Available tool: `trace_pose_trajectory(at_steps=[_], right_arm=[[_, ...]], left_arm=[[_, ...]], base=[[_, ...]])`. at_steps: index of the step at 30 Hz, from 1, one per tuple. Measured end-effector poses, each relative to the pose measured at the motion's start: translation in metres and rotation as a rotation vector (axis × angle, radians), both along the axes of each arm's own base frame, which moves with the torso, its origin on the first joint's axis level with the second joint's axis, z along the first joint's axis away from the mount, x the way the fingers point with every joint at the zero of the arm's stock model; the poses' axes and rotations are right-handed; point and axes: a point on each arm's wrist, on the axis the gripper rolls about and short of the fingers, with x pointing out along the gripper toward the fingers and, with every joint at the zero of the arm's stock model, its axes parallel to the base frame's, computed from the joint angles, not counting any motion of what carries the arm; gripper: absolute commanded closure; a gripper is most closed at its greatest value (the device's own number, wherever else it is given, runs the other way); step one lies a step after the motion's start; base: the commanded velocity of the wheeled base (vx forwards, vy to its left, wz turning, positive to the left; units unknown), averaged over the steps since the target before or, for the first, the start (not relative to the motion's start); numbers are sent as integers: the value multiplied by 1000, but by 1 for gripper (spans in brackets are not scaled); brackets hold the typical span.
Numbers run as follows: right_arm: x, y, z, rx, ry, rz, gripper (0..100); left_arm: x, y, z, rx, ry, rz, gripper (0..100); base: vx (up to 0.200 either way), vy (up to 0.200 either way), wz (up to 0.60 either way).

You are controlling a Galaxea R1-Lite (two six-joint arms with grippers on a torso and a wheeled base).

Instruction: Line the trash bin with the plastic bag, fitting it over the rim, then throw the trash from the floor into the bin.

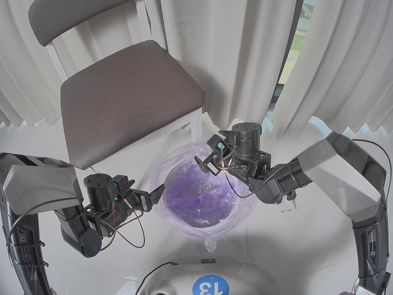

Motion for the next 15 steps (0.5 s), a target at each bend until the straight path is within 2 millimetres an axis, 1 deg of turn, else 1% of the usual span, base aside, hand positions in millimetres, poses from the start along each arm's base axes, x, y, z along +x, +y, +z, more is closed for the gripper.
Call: trace_pose_trajectory(at_steps=[4,7,11,15], right_arm=[[-16,-16,9,22,59,-23,0],[-28,-29,10,30,116,-46,0],[-40,-43,10,57,170,-77,0],[-42,-53,10,85,189,-104,0]], left_arm=[[0,-7,0,3,-9,-12,0],[5,-14,1,1,-23,-22,0],[22,-26,4,-7,-58,-17,0],[42,-36,6,-9,-80,5,0]], base=[[0,0,0],[0,0,0],[0,0,0],[0,0,0]])
